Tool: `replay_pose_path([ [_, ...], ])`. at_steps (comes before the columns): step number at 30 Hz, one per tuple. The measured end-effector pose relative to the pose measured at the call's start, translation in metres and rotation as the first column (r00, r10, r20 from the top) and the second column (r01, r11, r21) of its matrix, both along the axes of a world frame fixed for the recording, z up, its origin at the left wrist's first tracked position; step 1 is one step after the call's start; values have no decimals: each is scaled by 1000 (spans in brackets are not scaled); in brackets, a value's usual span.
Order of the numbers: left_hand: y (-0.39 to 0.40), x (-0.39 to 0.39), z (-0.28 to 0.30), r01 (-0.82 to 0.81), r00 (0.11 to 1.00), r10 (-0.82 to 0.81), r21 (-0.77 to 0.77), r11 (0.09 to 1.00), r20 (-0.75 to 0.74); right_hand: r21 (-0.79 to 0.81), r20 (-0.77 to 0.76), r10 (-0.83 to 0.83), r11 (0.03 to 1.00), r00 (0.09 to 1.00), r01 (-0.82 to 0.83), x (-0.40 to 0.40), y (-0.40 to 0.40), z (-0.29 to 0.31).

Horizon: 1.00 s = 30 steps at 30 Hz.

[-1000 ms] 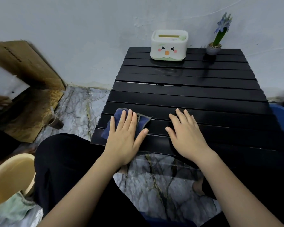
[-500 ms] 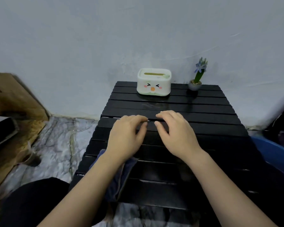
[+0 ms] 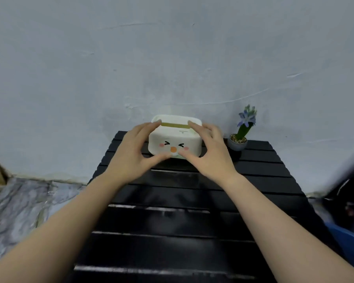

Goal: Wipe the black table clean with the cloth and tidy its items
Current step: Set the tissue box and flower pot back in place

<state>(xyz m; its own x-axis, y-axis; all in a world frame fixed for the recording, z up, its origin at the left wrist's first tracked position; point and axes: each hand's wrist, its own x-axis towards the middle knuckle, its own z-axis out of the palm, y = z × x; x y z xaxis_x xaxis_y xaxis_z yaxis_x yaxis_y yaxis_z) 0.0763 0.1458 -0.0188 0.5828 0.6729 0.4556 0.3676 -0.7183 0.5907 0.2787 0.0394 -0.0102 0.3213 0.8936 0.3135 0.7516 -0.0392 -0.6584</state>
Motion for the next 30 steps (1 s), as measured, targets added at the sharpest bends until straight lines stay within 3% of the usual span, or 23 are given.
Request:
replay_pose_path([
  [5,52,12,-35,86,996,-85,-216,973,14,-39,-155,89,995,984,-96,29,35,-32],
  [9,73,21,-54,145,989,-135,-374,916,52,45,-261,83,996,962,-74,40,56,-51],
  [22,41,9,-42,151,975,-63,-426,892,213,149,-311,112,987,944,-68,20,35,-37],
  [30,-20,-40,-13,147,979,-73,-406,902,193,189,-339,147,978,929,-86,-26,-27,-17],
])
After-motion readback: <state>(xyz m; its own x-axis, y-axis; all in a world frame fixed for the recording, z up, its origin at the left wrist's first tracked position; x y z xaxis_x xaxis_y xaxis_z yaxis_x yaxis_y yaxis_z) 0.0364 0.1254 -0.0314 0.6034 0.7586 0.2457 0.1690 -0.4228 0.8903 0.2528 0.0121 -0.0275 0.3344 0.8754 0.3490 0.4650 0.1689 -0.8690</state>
